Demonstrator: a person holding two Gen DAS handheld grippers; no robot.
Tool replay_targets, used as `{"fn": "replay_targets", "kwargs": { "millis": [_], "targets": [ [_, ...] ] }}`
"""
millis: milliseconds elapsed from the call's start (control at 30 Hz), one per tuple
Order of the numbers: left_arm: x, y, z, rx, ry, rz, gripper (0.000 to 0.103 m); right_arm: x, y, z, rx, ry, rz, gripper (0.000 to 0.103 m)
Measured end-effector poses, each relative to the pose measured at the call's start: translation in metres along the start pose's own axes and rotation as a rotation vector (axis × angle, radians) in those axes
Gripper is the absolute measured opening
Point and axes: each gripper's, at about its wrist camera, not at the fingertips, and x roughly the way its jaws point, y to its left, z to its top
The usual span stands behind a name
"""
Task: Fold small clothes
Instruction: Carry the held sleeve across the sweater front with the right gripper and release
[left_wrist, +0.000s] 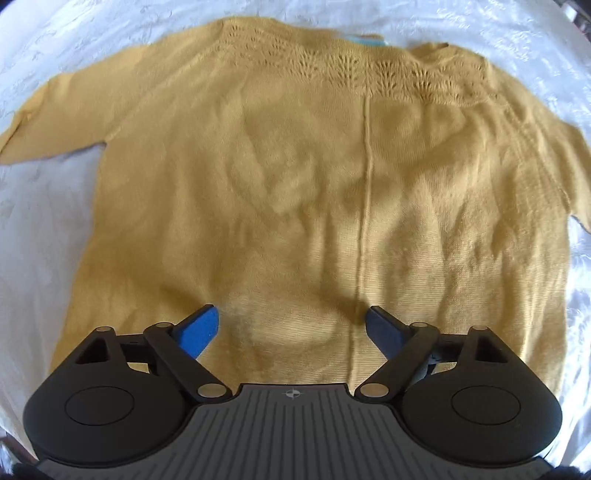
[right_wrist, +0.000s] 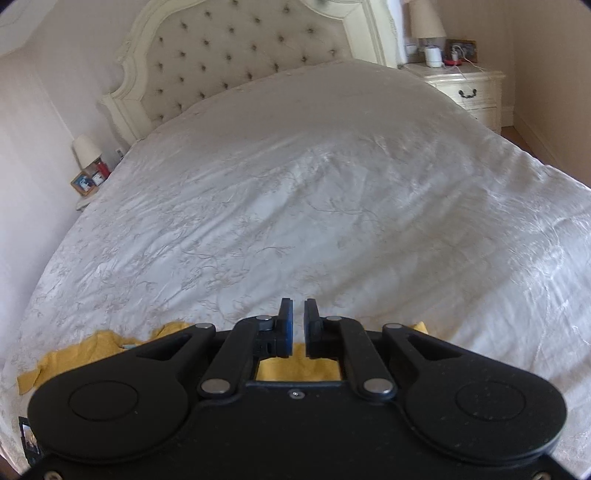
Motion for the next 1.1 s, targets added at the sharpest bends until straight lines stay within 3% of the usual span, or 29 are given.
{"fn": "replay_targets", "kwargs": {
  "millis": [167,200,233,267,333,367,433,467,533,600,767,900,1067,1100],
  "targets": [
    [-0.019,0.019,-0.003,0.101,-0.077,0.001,0.087,0.011,0.046,-0.015,-0.091,-0.010,-0.085,0.020],
    [-0.021,0.023,-0.005,0.120,-0.094,0.009,0.087,0.008,0.052,-0.022,-0.099,-0.034,-0.112,0.027],
    [-0.023,0.025,-0.006,0.134,-0.108,0.017,0.087,0.003,0.059,-0.029,-0.105,-0.062,-0.140,0.043],
    [-0.023,0.028,-0.005,0.145,-0.115,0.027,0.087,-0.002,0.065,-0.036,-0.102,-0.086,-0.161,0.052],
    [-0.022,0.030,-0.006,0.149,-0.112,0.028,0.087,-0.013,0.073,-0.052,-0.091,-0.159,-0.171,0.080],
    [-0.020,0.030,-0.009,0.145,-0.108,0.023,0.087,-0.020,0.078,-0.060,-0.093,-0.210,-0.175,0.083],
    [-0.017,0.030,-0.009,0.147,-0.100,0.018,0.087,-0.029,0.085,-0.073,-0.095,-0.298,-0.195,0.100],
    [-0.014,0.030,-0.012,0.156,-0.094,0.018,0.087,-0.032,0.087,-0.078,-0.091,-0.336,-0.206,0.102],
    [-0.010,0.023,-0.013,0.181,-0.085,0.025,0.087,-0.035,0.090,-0.086,-0.087,-0.411,-0.233,0.102],
    [-0.005,0.017,-0.016,0.202,-0.075,0.026,0.087,-0.028,0.088,-0.087,-0.087,-0.414,-0.268,0.102],
    [0.015,0.000,-0.023,0.209,-0.042,0.060,0.089,0.003,0.063,-0.087,-0.126,-0.260,-0.297,0.102],
    [0.022,-0.003,-0.025,0.157,-0.051,0.115,0.103,0.037,0.041,-0.097,-0.242,-0.129,-0.390,0.086],
    [0.023,0.011,-0.034,0.065,-0.067,0.096,0.103,0.074,0.007,-0.106,-0.286,-0.017,-0.461,0.082],
    [0.023,0.012,-0.036,0.059,-0.076,0.095,0.103,0.081,-0.001,-0.106,-0.277,0.000,-0.476,0.077]
  ]
}}
